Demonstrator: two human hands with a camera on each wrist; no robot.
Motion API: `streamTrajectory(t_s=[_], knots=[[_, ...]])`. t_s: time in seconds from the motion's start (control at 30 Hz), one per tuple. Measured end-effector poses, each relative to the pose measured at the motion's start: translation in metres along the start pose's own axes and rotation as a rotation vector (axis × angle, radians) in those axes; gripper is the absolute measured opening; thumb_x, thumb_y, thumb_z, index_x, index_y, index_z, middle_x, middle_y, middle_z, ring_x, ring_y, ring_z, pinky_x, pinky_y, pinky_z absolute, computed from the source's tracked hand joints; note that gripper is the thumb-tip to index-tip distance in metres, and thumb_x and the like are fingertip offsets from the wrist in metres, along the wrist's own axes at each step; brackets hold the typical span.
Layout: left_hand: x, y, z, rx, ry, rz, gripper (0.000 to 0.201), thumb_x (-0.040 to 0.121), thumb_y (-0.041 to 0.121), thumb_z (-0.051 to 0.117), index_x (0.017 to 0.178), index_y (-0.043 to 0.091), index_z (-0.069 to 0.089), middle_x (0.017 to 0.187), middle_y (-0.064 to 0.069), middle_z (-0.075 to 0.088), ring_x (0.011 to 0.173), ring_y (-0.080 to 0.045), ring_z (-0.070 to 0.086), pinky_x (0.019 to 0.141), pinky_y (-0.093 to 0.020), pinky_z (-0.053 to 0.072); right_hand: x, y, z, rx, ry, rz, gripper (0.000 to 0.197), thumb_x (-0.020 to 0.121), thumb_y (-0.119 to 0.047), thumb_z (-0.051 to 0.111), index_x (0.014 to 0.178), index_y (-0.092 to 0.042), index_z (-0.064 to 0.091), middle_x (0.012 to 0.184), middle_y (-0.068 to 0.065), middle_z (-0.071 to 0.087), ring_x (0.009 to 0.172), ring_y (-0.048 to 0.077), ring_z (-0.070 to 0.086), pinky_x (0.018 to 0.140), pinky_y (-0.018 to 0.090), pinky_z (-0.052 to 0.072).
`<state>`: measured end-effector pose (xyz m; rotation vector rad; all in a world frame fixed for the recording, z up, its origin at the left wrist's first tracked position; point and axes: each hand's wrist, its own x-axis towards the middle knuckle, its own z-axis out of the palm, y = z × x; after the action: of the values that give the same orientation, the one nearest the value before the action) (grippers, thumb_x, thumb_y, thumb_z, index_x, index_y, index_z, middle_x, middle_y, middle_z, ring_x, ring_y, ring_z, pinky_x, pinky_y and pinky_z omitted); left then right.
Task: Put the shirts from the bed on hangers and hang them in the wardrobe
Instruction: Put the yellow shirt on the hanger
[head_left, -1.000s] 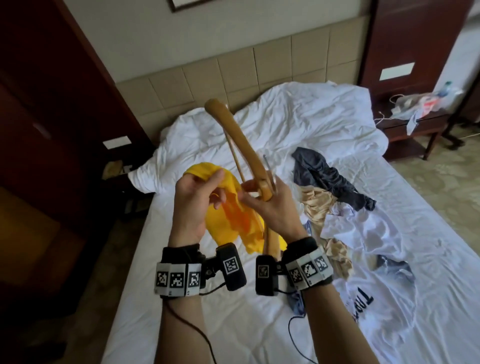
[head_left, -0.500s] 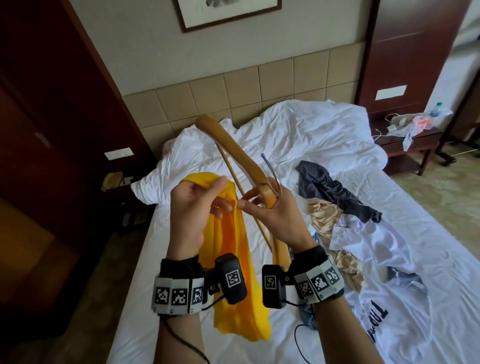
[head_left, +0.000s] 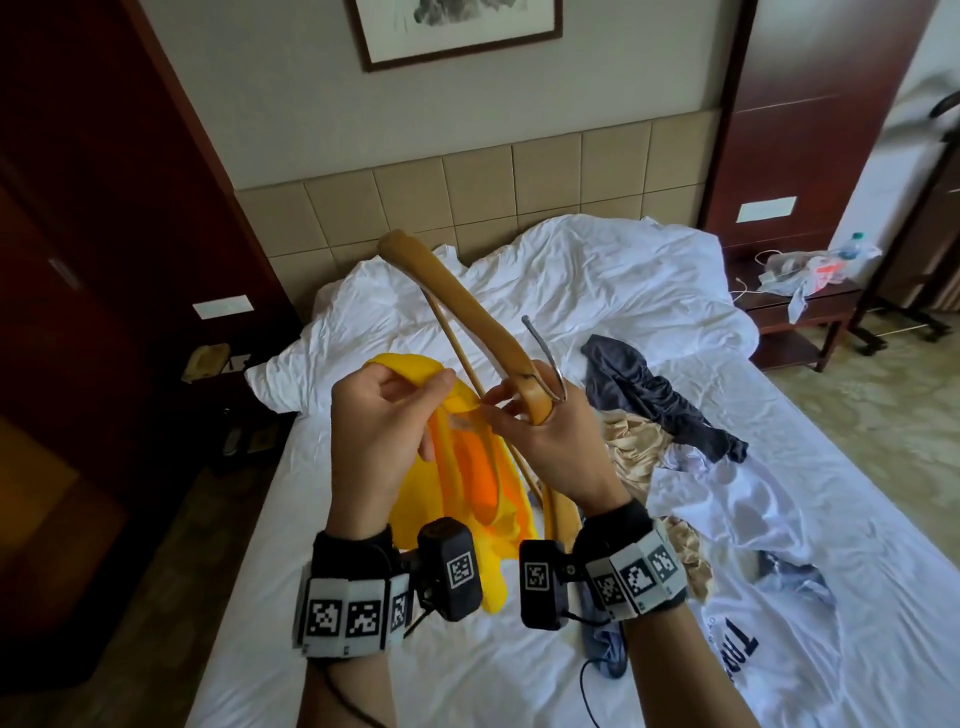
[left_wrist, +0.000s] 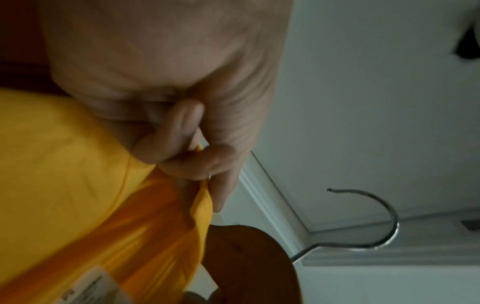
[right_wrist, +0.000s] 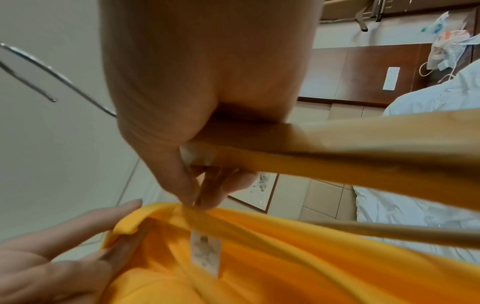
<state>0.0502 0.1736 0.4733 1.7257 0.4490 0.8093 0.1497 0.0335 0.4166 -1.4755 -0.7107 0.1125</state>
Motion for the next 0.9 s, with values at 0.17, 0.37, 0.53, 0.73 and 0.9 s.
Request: streamTrajectory(t_s=[0.17,0.37,0.53,0.73,0.9], knots=[[0.001,0.0,-0.001,0.034,0.039,0.032,0.032,0.09,0.023,0.081,0.073,0.002,0.064,0.047,0.002,0.054,0.036,-0.019,0.042,0.043,-0.026,0.036,0.008,0.002,-0.002,-0.01,-0.026,0.013,0.015,0.092,-0.009,0.08,0.104,-0.013,0.071,0.095,-0.001,0.079,0.078,0.019,0.075,0.075,0.038,0.062],[0.006,-0.001,0.002,-0.016,0.108,0.017,0.033,0.088,0.024,0.083,0.075,0.001,0.063,0.05,-0.001,0.054,0.037,-0.019,0.042,0.043,-0.027,0.034,0.006,-0.005,-0.002,0.068,-0.115,-0.003,0.026,0.09,-0.013,0.084,0.112,-0.017,0.07,0.099,0.0,0.08,0.079,0.022,0.074,0.074,0.034,0.06],[0.004,-0.005,0.008,-0.004,0.082,-0.006,0.029,0.088,0.023,0.083,0.074,0.008,0.063,0.048,0.004,0.053,0.035,-0.018,0.039,0.042,-0.026,0.031,0.004,-0.003,0.004,0.006,-0.122,-0.033,0.037,0.086,-0.023,0.089,0.118,-0.021,0.07,0.097,-0.009,0.078,0.072,0.014,0.069,0.071,0.03,0.057],[0.001,-0.009,0.008,0.006,-0.034,-0.078,0.015,0.099,0.02,0.07,0.089,0.009,0.074,0.055,0.002,0.065,0.039,-0.016,0.041,0.044,-0.023,0.036,0.001,0.001,0.003,-0.014,-0.026,-0.085,0.008,0.094,-0.006,0.077,0.095,-0.01,0.07,0.067,-0.021,0.061,0.058,0.005,0.055,0.06,0.024,0.045],[0.002,-0.018,0.005,0.201,-0.26,-0.146,0.025,0.105,0.022,0.059,0.093,0.019,0.08,0.081,0.006,0.075,0.054,0.003,0.055,0.051,-0.012,0.037,0.0,-0.001,-0.003,0.028,-0.034,-0.096,0.009,0.096,0.002,0.07,0.09,-0.003,0.068,0.077,-0.007,0.067,0.068,0.01,0.063,0.066,0.03,0.051]])
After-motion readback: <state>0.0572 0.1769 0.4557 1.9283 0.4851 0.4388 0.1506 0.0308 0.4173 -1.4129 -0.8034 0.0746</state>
